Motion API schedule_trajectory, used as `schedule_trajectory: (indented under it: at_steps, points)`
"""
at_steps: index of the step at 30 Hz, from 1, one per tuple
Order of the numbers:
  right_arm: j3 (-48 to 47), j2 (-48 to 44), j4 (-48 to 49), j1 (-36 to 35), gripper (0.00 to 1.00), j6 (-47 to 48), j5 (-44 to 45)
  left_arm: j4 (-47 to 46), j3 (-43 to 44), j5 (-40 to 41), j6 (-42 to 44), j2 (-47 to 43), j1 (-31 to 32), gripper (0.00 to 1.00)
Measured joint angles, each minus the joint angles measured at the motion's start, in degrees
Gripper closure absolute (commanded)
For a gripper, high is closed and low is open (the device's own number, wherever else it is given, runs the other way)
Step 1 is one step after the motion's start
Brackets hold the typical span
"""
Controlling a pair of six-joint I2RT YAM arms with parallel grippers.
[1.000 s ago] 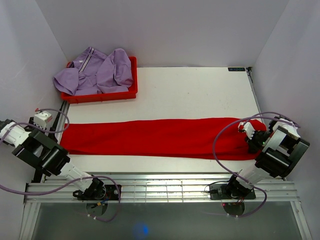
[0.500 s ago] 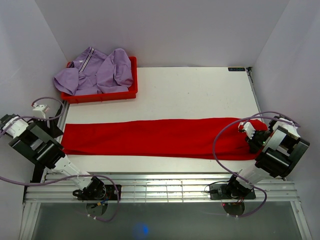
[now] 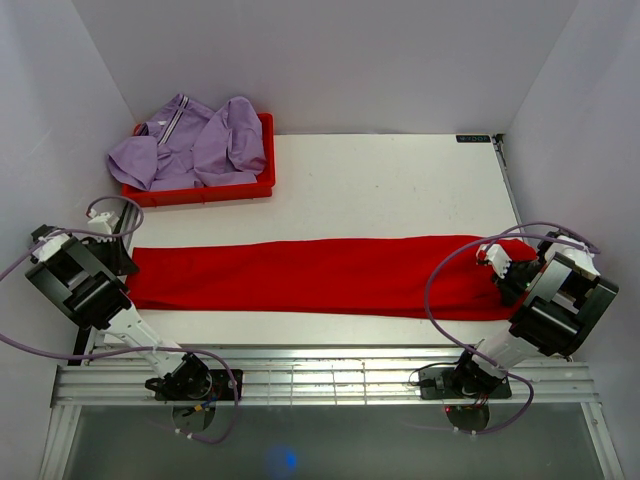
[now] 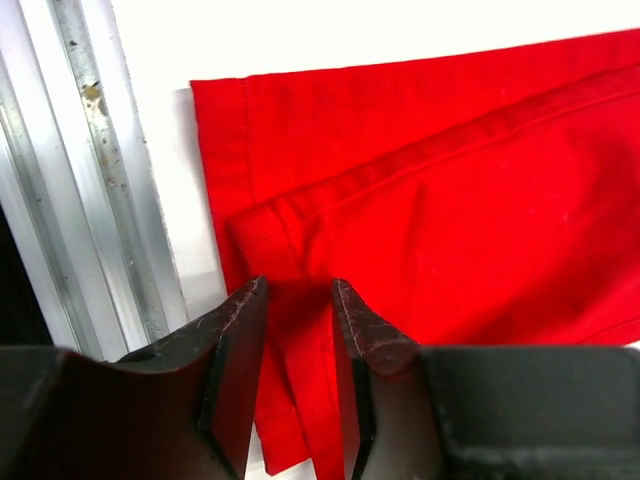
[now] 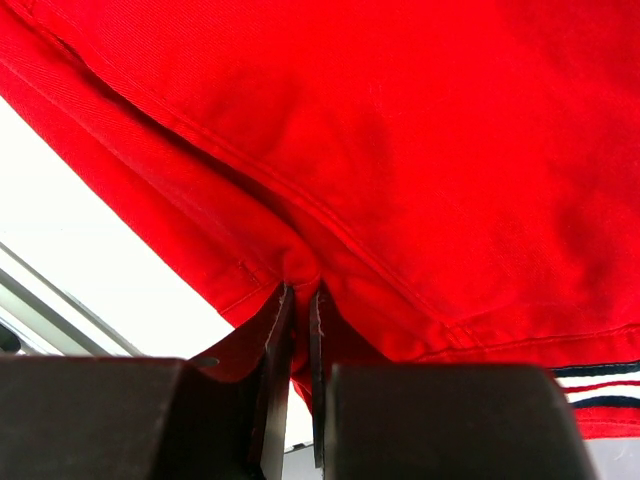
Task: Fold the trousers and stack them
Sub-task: Fold the trousers
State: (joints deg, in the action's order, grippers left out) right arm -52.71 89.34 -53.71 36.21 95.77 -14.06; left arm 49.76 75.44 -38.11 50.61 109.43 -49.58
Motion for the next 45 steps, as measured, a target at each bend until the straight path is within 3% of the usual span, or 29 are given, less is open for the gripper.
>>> schedule_trajectory:
  at_steps: [7, 11, 15, 21, 37, 39, 41, 43, 45]
  points:
    - [0.0, 0.0, 0.0, 0.0, 0.90, 0.0, 0.0, -3.2, -1.0, 2.8, -2.6, 0.0, 0.1, 0.47]
    - [0.0, 0.0, 0.0, 0.0, 0.90, 0.0, 0.0, -4.2, -1.3, 3.6, -3.5, 0.0, 0.2, 0.47]
    - [0.0, 0.0, 0.0, -0.2, 0.91, 0.0, 0.2, -4.1, -1.3, 3.2, -4.1, 0.0, 0.3, 0.60]
    - [0.0, 0.0, 0.0, -0.4, 0.91, 0.0, 0.4, -2.8, -1.0, 0.6, -4.0, 0.0, 0.7, 0.99]
    - [0.0, 0.0, 0.1, -0.7, 0.92, -0.2, 0.8, -0.6, 9.8, -1.0, -7.0, 2.2, 4.4, 1.00]
    - [0.0, 0.0, 0.1, -0.8, 0.92, -0.2, 0.9, -1.0, 9.9, 0.0, -7.1, 3.5, 5.0, 0.95]
    - [0.0, 0.0, 0.1, -0.8, 0.92, -0.2, 0.9, -1.6, 9.8, 0.9, -7.0, 4.4, 5.4, 0.82]
    - [0.0, 0.0, 0.1, -0.9, 0.92, -0.2, 0.9, -2.0, 9.6, 1.8, -7.0, 4.7, 5.5, 0.61]
    - [0.0, 0.0, 0.1, -1.0, 0.92, -0.2, 1.1, -2.3, 9.4, 2.8, -6.8, 4.7, 5.5, 0.53]
